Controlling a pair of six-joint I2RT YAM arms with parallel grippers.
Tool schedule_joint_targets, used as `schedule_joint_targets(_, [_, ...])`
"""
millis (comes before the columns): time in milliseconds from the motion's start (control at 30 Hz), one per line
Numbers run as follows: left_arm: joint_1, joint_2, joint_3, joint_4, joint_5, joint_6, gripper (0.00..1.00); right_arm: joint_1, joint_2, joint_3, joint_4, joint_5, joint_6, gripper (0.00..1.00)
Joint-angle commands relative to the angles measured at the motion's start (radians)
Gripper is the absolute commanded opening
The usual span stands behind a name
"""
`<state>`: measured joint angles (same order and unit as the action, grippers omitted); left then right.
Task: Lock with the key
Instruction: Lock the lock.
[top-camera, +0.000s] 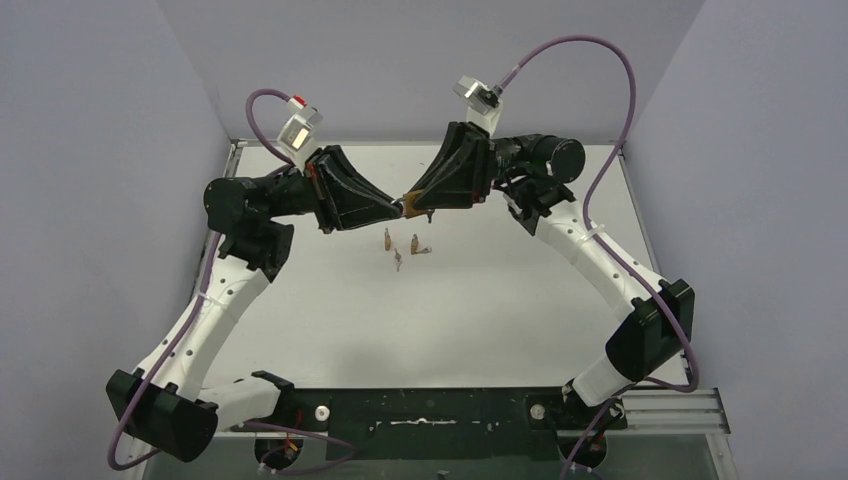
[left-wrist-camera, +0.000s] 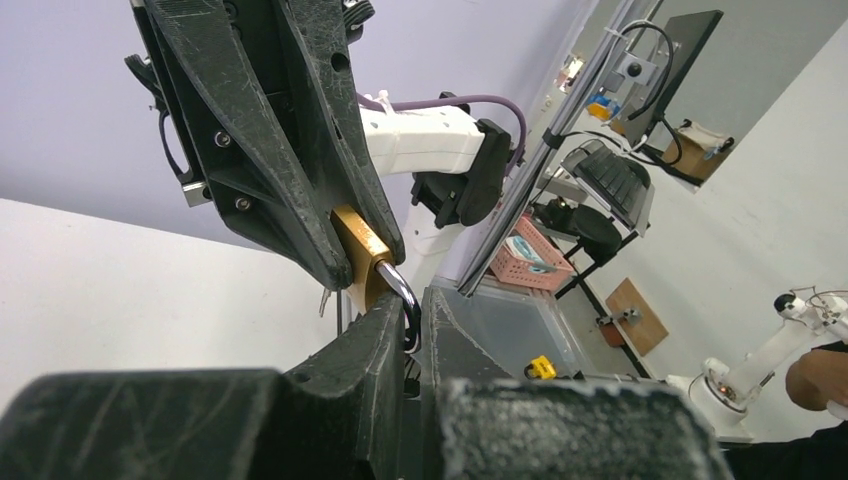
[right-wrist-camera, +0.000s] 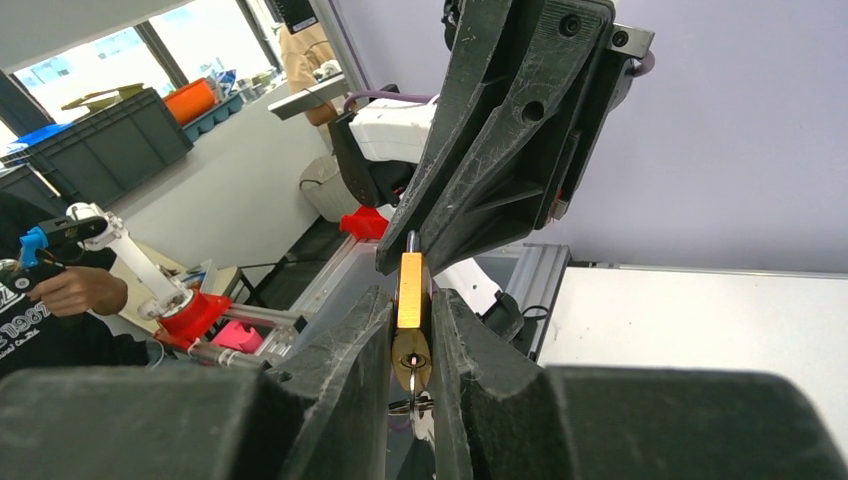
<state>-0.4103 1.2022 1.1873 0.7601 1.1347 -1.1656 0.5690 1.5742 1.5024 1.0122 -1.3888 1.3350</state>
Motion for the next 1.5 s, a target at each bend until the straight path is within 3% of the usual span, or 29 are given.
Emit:
schedule_joint_targets(0, [0.017,0.029,0.023,-0.102,-0.119,0.089,0.00,0.063,-0.026,0.002,-0.077,0.021,-0.038,0.00])
schedule_joint_targets(133, [0.056,0.008,-0.005,-0.095,-0.133,0.082,0.00,0.053,-0.047,-0.017,-0.088,0.039,-0.053,0.00])
schedule_joint_targets(300, [-0.019,0.046,-0.003,-0.084,-0.155,0.097,0.00,0.148,-0.012,-0.009,-0.227,0.060,-0.189,0.00])
schedule_joint_targets(400, [-0.027,0.051,0.007,-0.084,-0.147,0.096,0.00,0.153,-0.001,0.001,-0.218,0.057,-0.184,0.00])
schedule_joint_targets(633, [0.095,-0.012,0.002,-0.052,-0.101,0.031,0.00,0.032,-0.078,-0.009,-0.212,0.031,-0.159,0.00])
schedule_joint_targets(833, [0.108,-0.017,-0.006,-0.045,-0.096,0.026,0.00,0.005,-0.096,-0.018,-0.226,0.030,-0.160,0.00])
schedule_joint_targets(1133, [-0.017,0.031,0.009,-0.036,-0.136,0.050,0.00,0.119,-0.011,0.021,-0.205,0.064,-0.175,0.00])
schedule_joint_targets(1467, [-0.057,0.049,-0.001,-0.063,-0.153,0.083,0.00,0.149,0.032,0.061,-0.163,0.069,-0.143,0.00])
